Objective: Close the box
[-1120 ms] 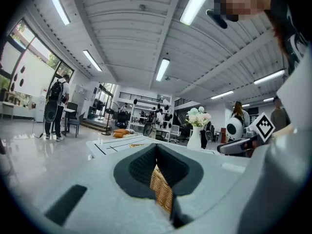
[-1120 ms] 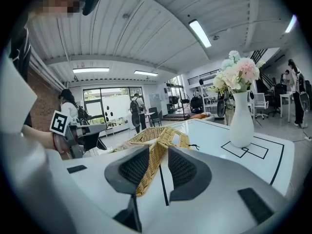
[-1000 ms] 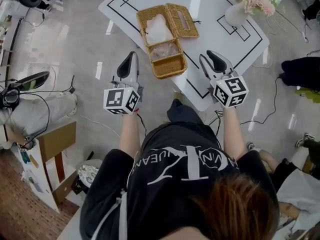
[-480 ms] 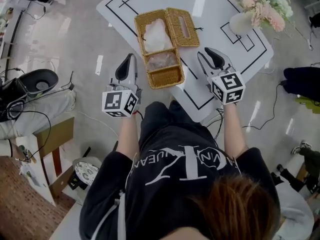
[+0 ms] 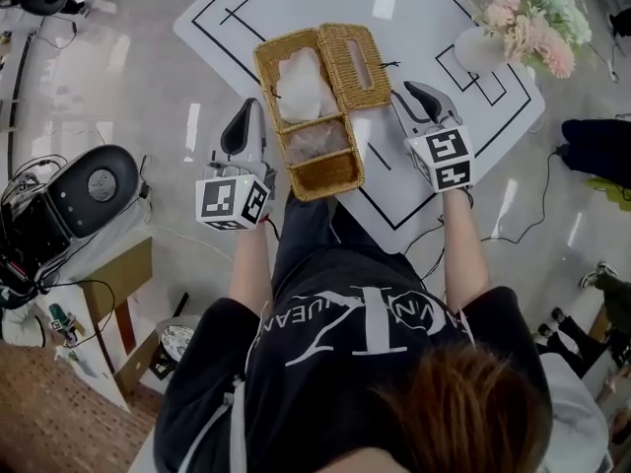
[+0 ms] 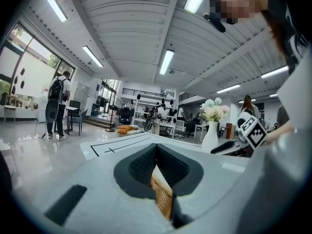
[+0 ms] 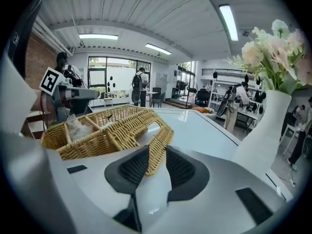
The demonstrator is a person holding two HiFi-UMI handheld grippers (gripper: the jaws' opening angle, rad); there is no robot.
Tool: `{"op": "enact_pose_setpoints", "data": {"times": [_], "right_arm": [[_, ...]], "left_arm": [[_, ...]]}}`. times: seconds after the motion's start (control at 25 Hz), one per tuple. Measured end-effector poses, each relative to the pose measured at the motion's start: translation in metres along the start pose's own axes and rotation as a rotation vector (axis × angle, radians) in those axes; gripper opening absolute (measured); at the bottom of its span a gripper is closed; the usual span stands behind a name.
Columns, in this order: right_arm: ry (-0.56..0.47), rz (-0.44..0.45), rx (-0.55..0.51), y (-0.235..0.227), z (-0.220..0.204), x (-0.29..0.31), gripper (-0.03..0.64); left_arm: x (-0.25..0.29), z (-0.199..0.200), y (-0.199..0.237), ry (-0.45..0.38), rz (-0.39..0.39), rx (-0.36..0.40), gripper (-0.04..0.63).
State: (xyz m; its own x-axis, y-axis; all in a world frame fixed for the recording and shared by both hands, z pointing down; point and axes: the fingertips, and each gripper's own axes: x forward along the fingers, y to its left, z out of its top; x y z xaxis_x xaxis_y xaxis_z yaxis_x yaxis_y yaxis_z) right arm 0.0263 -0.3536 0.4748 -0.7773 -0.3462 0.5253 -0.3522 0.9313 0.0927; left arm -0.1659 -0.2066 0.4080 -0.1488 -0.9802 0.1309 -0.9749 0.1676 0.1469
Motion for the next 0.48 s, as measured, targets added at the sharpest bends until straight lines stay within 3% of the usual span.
{"op": "enact_pose_setpoints", "data": {"times": [0.28,0.48], "right_arm": [[0.104,-0.074,-0.128,-0.027,-0.005,0.029,0.107],[0.212,-0.07,-0.305,-0.033,-0.013,0.05,0.107]], "left_arm": [[0.025,0.005,0.018,0.02,-0.017,0.014,0.009],[0.033,0.004,0.03,0.029,-0.014,0.005,0.009]]}}
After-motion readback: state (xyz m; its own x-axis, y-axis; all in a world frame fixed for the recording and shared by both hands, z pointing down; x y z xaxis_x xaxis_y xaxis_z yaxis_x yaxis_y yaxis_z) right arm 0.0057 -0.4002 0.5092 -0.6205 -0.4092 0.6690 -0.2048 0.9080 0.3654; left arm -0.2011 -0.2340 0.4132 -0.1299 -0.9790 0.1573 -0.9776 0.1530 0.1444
